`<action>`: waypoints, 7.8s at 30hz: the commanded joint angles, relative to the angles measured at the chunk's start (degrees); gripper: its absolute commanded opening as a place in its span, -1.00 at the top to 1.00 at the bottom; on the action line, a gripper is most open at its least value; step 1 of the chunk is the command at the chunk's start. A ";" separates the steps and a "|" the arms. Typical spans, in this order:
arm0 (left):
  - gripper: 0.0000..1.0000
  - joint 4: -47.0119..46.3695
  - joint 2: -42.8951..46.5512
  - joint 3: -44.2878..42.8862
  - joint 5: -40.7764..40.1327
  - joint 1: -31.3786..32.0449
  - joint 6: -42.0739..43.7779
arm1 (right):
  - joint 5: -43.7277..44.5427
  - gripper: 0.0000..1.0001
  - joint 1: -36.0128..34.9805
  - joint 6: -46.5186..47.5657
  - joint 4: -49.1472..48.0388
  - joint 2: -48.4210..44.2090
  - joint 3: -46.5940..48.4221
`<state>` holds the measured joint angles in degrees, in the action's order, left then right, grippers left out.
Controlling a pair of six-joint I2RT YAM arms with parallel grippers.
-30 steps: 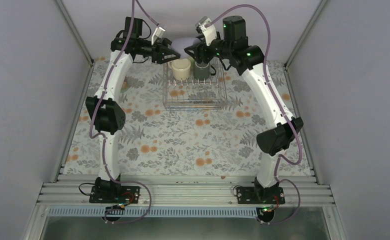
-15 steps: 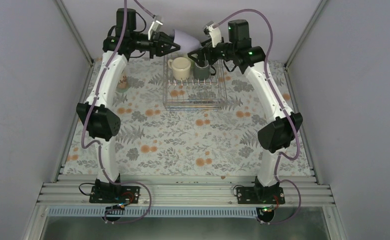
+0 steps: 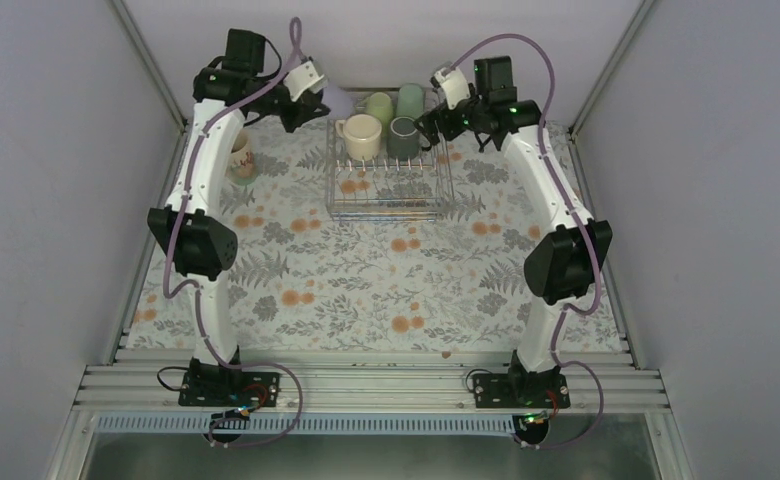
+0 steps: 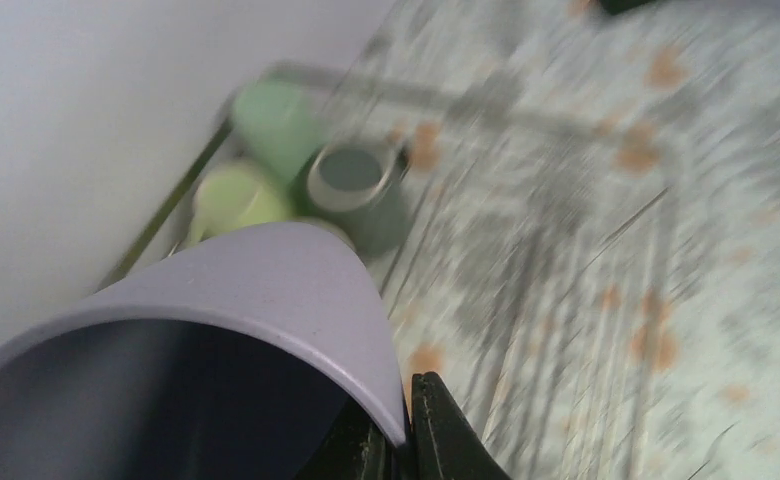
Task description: Unload the cups from the dish rack
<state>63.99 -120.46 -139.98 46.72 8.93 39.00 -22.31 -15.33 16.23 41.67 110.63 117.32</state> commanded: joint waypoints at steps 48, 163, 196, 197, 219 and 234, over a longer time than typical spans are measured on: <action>0.95 13.71 -19.27 1.31 -43.88 -0.06 27.02 | 15.99 -1.00 2.37 12.19 10.27 13.73 8.96; -1.00 -45.19 25.74 51.04 -53.28 3.64 2.44 | 7.17 0.01 0.39 35.30 17.86 14.12 -7.35; -1.00 -44.17 25.56 51.64 -50.20 3.74 0.38 | 0.29 0.11 0.86 35.63 19.20 24.40 4.84; -1.00 -44.20 25.60 51.67 -50.13 3.73 0.38 | 0.44 0.22 0.89 35.47 19.12 24.48 4.77; -1.00 -41.78 28.83 55.87 17.83 3.95 -19.66 | -7.25 0.93 1.30 23.27 16.06 -1.34 2.47; -1.00 -88.24 36.66 79.02 -29.74 11.22 -13.92 | -40.29 0.94 2.23 11.58 26.69 3.21 14.35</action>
<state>-6.98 -85.21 -63.07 33.19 19.27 19.97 -46.96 -13.37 28.60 63.92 112.77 129.80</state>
